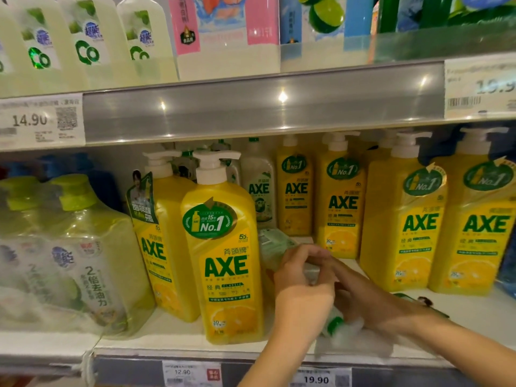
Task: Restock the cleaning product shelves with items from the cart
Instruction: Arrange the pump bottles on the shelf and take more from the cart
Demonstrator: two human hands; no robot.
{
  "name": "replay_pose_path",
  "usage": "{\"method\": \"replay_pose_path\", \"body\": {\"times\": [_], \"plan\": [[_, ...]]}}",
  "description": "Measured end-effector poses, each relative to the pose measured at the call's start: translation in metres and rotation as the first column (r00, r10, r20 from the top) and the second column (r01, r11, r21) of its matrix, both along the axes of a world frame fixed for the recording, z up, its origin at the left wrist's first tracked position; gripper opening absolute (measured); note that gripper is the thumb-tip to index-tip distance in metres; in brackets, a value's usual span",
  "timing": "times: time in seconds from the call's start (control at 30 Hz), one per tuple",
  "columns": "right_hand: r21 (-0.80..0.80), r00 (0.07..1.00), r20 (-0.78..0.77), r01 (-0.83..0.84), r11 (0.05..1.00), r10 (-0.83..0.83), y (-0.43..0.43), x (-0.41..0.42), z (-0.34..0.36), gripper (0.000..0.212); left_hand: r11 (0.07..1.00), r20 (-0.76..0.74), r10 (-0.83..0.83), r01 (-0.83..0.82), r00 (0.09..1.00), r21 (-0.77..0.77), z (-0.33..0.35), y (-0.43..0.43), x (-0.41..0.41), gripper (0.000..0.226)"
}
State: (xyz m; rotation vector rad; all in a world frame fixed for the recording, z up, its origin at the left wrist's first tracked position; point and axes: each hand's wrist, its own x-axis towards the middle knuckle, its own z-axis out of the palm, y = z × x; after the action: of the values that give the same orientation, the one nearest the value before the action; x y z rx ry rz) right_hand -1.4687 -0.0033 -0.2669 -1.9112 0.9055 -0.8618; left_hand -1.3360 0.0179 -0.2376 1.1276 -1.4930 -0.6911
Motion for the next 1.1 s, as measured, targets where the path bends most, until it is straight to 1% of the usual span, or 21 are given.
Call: {"method": "replay_pose_path", "body": {"times": [0.03, 0.07, 0.1, 0.13, 0.17, 0.2, 0.23, 0.27, 0.3, 0.37, 0.47, 0.57, 0.63, 0.7, 0.73, 0.77, 0.83, 0.93, 1.0, 1.03, 1.1], "plan": [[0.027, 0.998, 0.057, 0.005, 1.000, -0.006, 0.007, 0.003, 0.008, 0.036, 0.998, -0.056, -0.038, 0.040, 0.998, 0.046, 0.003, 0.005, -0.002, 0.016], [0.016, 0.998, 0.049, 0.042, 0.999, -0.042, 0.012, 0.002, 0.020, 0.029, 0.993, -0.101, -0.073, 0.081, 0.992, 0.081, 0.007, 0.011, -0.005, 0.016], [-0.030, 0.999, -0.018, 0.049, 0.998, -0.049, 0.023, -0.006, 0.027, 0.028, 0.987, -0.143, -0.110, 0.125, 0.984, 0.097, 0.012, 0.016, -0.006, 0.015], [0.016, 0.997, -0.002, 0.074, 0.997, -0.074, 0.029, -0.012, 0.034, 0.033, 0.980, -0.181, -0.149, 0.170, 0.972, 0.105, 0.018, 0.022, -0.007, 0.016], [-0.046, 0.998, 0.002, 0.068, 0.997, -0.068, 0.035, -0.015, 0.036, 0.042, 0.971, -0.224, -0.190, 0.216, 0.956, 0.101, 0.024, 0.027, -0.006, 0.018], [-0.115, 0.997, 0.045, 0.064, 0.991, -0.059, 0.037, -0.021, 0.035, 0.058, 0.959, -0.264, -0.238, 0.268, 0.935, 0.087, 0.031, 0.032, -0.005, 0.017], [-0.178, 0.999, 0.040, 0.041, 0.983, -0.035, 0.043, -0.025, 0.037, 0.069, 0.947, -0.293, -0.281, 0.313, 0.914, 0.067, 0.038, 0.036, -0.003, 0.015], [-0.247, 0.998, 0.029, 0.067, 0.967, -0.062, 0.050, -0.029, 0.036, 0.072, 0.936, -0.307, -0.323, 0.351, 0.895, 0.038, 0.045, 0.039, -0.002, 0.015], [-0.271, 0.991, 0.080, 0.128, 0.954, -0.110, 0.055, -0.033, 0.038, 0.072, 0.930, -0.310, -0.353, 0.368, 0.883, -0.009, 0.051, 0.041, 0.000, 0.013], [-0.303, 0.980, 0.154, 0.166, 0.939, -0.123, 0.052, -0.036, 0.048, 0.076, 0.929, -0.290, -0.370, 0.345, 0.883, -0.135, 0.057, 0.039, 0.002, 0.013], [-0.290, 0.961, 0.248, 0.198, 0.936, -0.127, 0.044, -0.033, 0.070, 0.076, 0.913, -0.247, -0.361, 0.287, 0.899, -0.290, 0.049, 0.024, 0.001, 0.033], [-0.276, 0.935, 0.317, 0.252, 0.928, -0.159, 0.026, -0.027, 0.079, 0.071, 0.894, -0.141, -0.346, 0.280, 0.928, -0.350, 0.029, 0.006, 0.000, 0.060], [-0.222, 0.918, 0.356, 0.261, 0.939, -0.171, 0.018, -0.018, 0.088, 0.060, 0.908, -0.150, -0.351, 0.296, 0.924, -0.297, 0.025, -0.007, 0.000, 0.085], [-0.155, 0.905, 0.393, 0.243, 0.958, -0.166, 0.007, -0.012, 0.094, 0.050, 0.942, -0.141, -0.266, 0.226, 0.954, -0.250, 0.022, -0.020, -0.002, 0.107], [-0.125, 0.899, 0.408, 0.227, 0.966, -0.159, 0.001, -0.009, 0.097, 0.046, 0.955, -0.145, -0.214, 0.177, 0.966, -0.236, 0.020, -0.028, -0.003, 0.109], [-0.104, 0.897, 0.413, 0.218, 0.970, -0.157, -0.004, -0.005, 0.099, 0.044, 0.967, -0.152, -0.164, 0.129, 0.975, -0.219, 0.017, -0.035, -0.003, 0.102], [-0.104, 0.896, 0.390, 0.272, 0.957, -0.213, -0.018, 0.002, 0.100, 0.051, 0.983, -0.165, -0.112, 0.085, 0.980, -0.160, 0.008, -0.046, -0.004, 0.089], [-0.145, 0.879, 0.358, 0.387, 0.911, -0.316, -0.034, 0.012, 0.097, 0.059, 0.994, -0.172, -0.107, 0.101, 0.979, -0.046, -0.015, -0.058, -0.001, 0.094], [-0.196, 0.898, 0.315, 0.377, 0.905, -0.306, -0.039, 0.012, 0.090, 0.057, 0.994, -0.153, -0.103, 0.107, 0.983, 0.018, -0.031, -0.062, 0.001, 0.099], [-0.200, 0.916, 0.281, 0.349, 0.916, -0.287, -0.040, 0.009, 0.083, 0.058, 0.994, -0.135, -0.094, 0.101, 0.986, 0.048, -0.037, -0.063, 0.001, 0.097], [-0.141, 0.944, 0.208, 0.288, 0.947, -0.256, -0.043, 0.003, 0.067, 0.076, 0.993, -0.086, -0.068, 0.075, 0.994, 0.087, -0.047, -0.063, -0.001, 0.087]]}}
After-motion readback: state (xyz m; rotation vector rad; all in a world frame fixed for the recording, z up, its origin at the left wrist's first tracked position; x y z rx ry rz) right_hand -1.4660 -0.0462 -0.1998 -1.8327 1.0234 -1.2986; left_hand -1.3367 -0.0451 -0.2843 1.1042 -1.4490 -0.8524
